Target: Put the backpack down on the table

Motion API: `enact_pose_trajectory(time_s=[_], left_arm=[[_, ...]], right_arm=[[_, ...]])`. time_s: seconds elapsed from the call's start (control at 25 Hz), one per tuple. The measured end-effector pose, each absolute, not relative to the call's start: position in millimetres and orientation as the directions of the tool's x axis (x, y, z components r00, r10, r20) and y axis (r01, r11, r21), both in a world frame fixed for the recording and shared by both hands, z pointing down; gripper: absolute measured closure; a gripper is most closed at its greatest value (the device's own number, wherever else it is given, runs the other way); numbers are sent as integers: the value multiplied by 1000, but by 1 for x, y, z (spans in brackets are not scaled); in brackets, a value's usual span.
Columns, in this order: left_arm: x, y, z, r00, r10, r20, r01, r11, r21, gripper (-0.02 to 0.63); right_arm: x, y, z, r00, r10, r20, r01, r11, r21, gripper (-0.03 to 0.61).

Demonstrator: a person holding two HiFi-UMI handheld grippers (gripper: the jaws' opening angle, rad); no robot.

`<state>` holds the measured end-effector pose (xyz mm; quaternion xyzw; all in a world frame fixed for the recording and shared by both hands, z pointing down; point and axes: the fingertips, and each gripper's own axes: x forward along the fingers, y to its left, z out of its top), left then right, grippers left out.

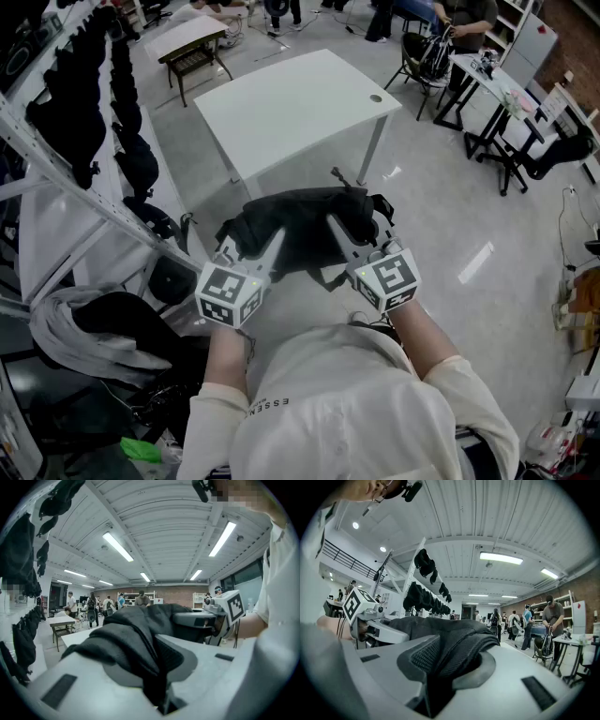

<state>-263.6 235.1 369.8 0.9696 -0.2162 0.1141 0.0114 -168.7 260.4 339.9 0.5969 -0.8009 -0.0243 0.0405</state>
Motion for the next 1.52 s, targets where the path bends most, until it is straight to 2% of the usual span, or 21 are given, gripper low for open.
enact_pose_trajectory(time_s=[0.52,0.88,1.52], left_arm=[[-255,223,371,881,-417,222,-422,-906,-25,540],[-221,201,379,876,-419,240,-428,-903,-13,540],[-54,69,363,746,-620,242,-634,-773,-28,540]], right_arm=[[-158,246,344,-295,-954,46,-953,298,58,471],[-122,219,353,-332,-941,57,-942,334,34,471],[47,62,338,-556,-830,44,-830,557,21,471]])
